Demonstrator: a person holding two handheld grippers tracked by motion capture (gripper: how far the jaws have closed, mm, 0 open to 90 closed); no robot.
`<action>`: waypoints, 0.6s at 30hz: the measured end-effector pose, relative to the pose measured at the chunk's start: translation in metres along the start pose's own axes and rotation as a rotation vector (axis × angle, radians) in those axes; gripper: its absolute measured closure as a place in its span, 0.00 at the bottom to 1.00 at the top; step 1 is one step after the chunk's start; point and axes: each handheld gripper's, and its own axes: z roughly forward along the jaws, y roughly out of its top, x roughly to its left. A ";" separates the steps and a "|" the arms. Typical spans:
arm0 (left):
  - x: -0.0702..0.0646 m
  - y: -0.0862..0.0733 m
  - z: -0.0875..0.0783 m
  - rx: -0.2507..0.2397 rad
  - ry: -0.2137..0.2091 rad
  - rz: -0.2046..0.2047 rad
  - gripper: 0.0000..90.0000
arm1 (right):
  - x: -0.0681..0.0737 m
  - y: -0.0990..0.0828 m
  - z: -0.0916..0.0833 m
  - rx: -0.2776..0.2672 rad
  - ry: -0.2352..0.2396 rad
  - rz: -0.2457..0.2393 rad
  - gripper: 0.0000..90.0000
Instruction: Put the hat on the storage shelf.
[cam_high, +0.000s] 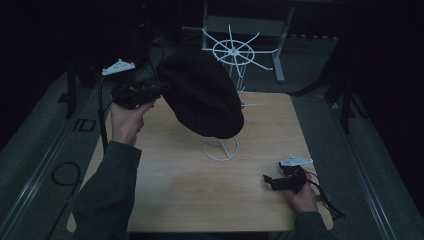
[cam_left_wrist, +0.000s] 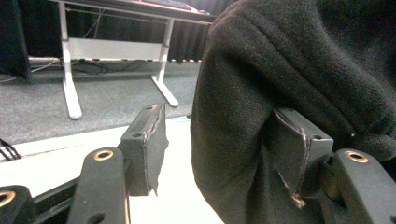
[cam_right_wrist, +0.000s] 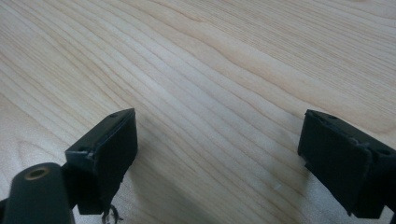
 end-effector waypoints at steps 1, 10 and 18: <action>0.000 -0.001 -0.001 -0.001 -0.001 -0.003 0.45 | 0.000 0.000 0.000 -0.001 0.000 -0.001 0.13; 0.002 -0.007 -0.010 0.004 -0.015 0.002 0.45 | 0.000 0.000 0.000 -0.001 -0.001 -0.001 0.13; -0.005 -0.009 -0.018 0.024 -0.035 0.038 0.45 | 0.000 0.000 0.000 -0.001 -0.001 -0.001 0.13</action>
